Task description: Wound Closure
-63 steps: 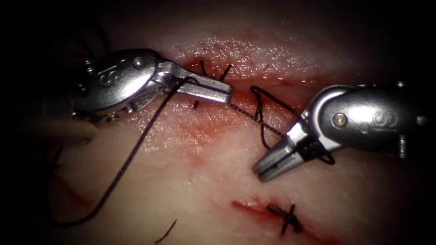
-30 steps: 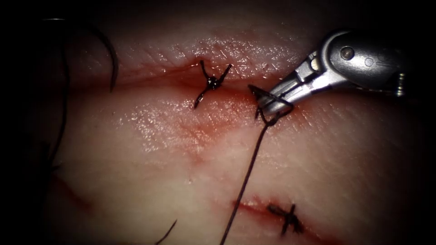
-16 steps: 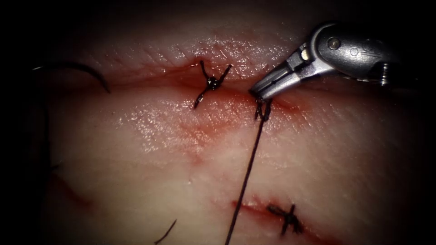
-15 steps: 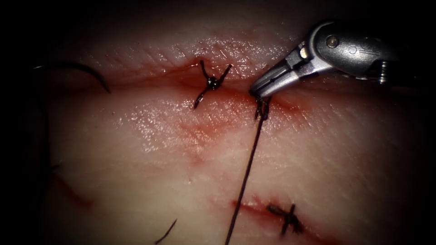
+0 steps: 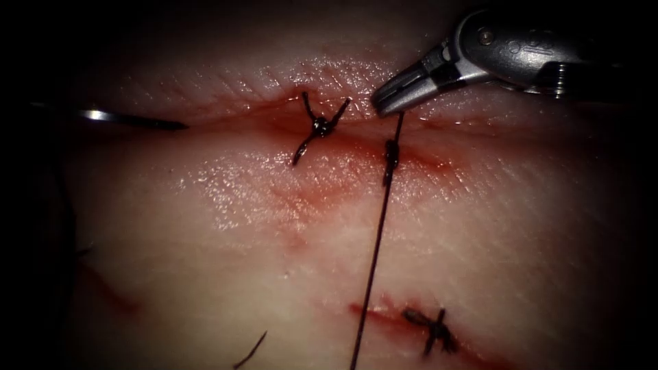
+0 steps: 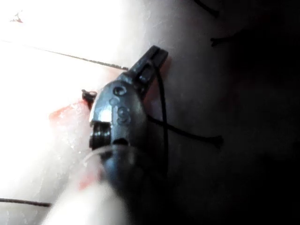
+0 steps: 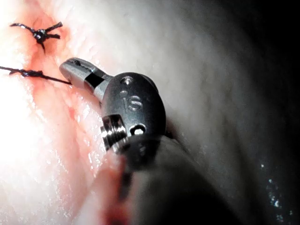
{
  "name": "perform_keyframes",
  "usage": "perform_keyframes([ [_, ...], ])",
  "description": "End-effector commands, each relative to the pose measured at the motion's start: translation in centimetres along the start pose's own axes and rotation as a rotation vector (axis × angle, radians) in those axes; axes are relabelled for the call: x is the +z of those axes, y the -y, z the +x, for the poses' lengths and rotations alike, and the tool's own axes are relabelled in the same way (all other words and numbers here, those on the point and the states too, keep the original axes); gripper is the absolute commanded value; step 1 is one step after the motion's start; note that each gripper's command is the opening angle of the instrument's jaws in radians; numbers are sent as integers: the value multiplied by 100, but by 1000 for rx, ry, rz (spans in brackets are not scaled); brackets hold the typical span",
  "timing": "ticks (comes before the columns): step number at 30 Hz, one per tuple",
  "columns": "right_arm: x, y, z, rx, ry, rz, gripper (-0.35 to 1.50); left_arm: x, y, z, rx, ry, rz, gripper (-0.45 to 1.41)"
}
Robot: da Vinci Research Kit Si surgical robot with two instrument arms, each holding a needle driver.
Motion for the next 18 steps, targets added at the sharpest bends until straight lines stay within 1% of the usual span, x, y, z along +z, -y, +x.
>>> perform_keyframes([
  [1,6,-9,-3,-4,5,-10,-35,8,-1,-5,4,0,-7,-45],
  [8,2,-16,-7,22,28,-62,-35,21,-19,-3,5,-15,-29,-45],
  [18,-11,-23,-10,69,41,-111,-35,31,-35,-17,3,-15,-56,-45],
])
